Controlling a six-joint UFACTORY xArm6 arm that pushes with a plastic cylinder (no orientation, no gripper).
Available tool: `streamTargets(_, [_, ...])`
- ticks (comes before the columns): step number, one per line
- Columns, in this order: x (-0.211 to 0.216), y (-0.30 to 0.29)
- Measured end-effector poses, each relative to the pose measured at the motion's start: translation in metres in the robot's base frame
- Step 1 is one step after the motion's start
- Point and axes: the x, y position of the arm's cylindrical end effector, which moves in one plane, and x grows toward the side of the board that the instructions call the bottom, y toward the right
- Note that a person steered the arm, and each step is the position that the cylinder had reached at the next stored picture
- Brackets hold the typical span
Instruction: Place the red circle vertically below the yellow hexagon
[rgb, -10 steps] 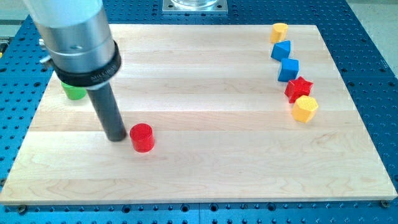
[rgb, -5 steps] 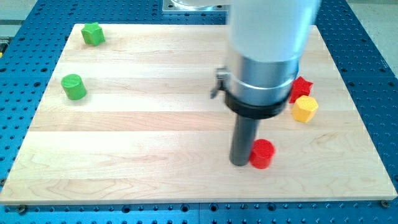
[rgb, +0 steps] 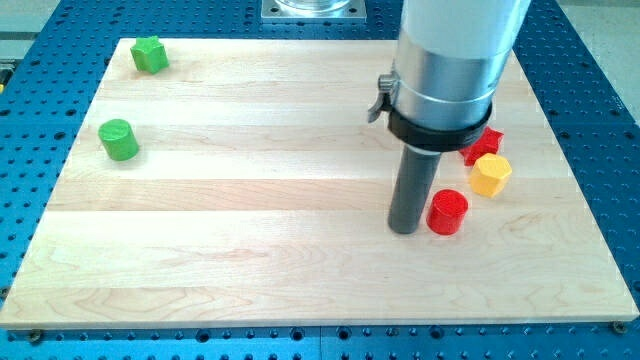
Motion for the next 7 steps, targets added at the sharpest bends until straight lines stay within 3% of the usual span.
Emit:
streamTargets(3, [0.000,0.059])
streamTargets(4, [0.005,-0.025])
streamTargets(6, [-0.051,-0.357])
streamTargets(7, [-0.108,-0.404])
